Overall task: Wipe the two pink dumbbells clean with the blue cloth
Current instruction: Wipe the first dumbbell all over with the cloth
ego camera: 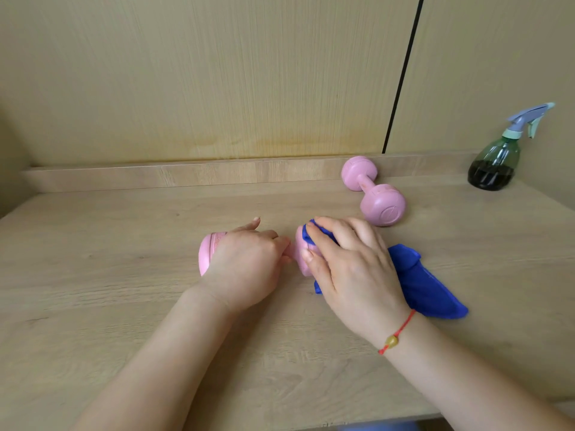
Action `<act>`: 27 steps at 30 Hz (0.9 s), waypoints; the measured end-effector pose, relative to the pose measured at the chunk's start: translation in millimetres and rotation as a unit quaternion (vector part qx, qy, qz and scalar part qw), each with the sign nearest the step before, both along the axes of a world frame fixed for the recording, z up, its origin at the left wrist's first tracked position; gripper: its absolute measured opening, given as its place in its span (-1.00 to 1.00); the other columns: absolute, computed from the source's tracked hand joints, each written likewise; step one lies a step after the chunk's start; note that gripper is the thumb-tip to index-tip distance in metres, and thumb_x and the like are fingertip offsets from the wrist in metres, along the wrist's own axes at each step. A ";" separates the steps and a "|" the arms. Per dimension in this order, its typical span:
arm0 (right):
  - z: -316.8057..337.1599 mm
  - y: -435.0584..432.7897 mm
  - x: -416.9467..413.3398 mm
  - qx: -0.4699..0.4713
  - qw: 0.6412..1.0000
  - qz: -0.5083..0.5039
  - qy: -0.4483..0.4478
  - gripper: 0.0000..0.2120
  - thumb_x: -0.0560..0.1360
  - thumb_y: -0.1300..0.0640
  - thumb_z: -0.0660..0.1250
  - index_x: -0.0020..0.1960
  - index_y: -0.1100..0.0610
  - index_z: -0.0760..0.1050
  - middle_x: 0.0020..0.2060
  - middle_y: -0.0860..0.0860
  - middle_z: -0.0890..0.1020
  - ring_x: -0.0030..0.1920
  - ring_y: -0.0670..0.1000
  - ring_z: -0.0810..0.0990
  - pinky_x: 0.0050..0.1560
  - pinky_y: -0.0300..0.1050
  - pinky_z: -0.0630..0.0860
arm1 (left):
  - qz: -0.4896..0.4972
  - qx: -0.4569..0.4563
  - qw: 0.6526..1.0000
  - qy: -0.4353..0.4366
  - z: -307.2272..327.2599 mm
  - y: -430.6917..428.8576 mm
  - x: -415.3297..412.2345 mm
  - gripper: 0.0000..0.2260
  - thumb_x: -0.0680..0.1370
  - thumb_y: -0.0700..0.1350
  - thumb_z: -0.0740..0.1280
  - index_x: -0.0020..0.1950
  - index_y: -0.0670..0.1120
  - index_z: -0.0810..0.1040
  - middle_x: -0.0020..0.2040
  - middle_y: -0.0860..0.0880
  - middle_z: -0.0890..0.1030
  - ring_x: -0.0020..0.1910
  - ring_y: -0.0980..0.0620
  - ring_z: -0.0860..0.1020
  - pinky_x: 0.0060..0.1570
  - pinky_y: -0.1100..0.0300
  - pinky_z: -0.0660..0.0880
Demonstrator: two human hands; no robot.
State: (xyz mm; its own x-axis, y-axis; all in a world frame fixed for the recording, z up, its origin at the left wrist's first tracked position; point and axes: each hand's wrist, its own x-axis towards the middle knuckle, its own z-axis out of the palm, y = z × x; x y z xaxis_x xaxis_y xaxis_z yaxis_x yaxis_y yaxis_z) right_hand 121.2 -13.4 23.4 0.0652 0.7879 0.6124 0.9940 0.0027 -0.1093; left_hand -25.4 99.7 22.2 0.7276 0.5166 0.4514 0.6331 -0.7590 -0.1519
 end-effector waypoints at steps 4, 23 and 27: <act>-7.5 -27.3 -10.5 -0.046 0.997 -0.028 -0.060 -0.51 0.62 -0.16 0.08 0.37 0.11 0.47 0.37 -0.05 0.48 0.31 0.10 0.44 0.26 0.01 0.35 | -0.021 0.007 1.000 -0.015 4.7 2.1 1.3 -0.70 0.47 -0.01 0.11 -0.32 0.01 0.59 -0.47 0.04 0.51 -0.49 -0.06 0.56 0.14 0.06 0.55; 14.6 38.1 9.2 -0.128 0.975 0.006 0.183 -0.64 0.66 0.00 0.03 0.10 0.12 0.57 0.13 0.04 0.63 0.17 0.14 0.53 0.19 0.04 0.41 | -0.019 0.001 1.000 -0.025 0.7 1.4 -0.2 -0.65 0.48 0.01 0.07 -0.22 0.06 0.66 -0.42 0.06 0.55 -0.41 -0.03 0.60 0.26 0.08 0.48; 4.4 3.4 -0.8 -0.092 0.988 0.024 0.123 -0.43 0.59 -0.10 -0.10 0.41 0.12 0.42 0.46 0.01 0.38 0.39 0.06 0.41 0.38 -0.06 0.36 | -0.018 -0.020 0.999 -0.023 4.5 -1.9 -0.8 -0.68 0.48 0.00 0.10 -0.22 0.08 0.66 -0.42 0.06 0.56 -0.39 -0.03 0.62 0.16 0.10 0.57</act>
State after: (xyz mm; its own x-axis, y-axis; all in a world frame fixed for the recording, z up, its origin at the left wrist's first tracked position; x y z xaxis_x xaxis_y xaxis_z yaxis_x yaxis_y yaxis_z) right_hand 120.4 -10.0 27.8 0.1541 0.8903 0.4286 0.9367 0.0065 -0.3501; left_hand -26.2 97.8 26.7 0.7254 0.5088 0.4635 0.6106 -0.7865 -0.0922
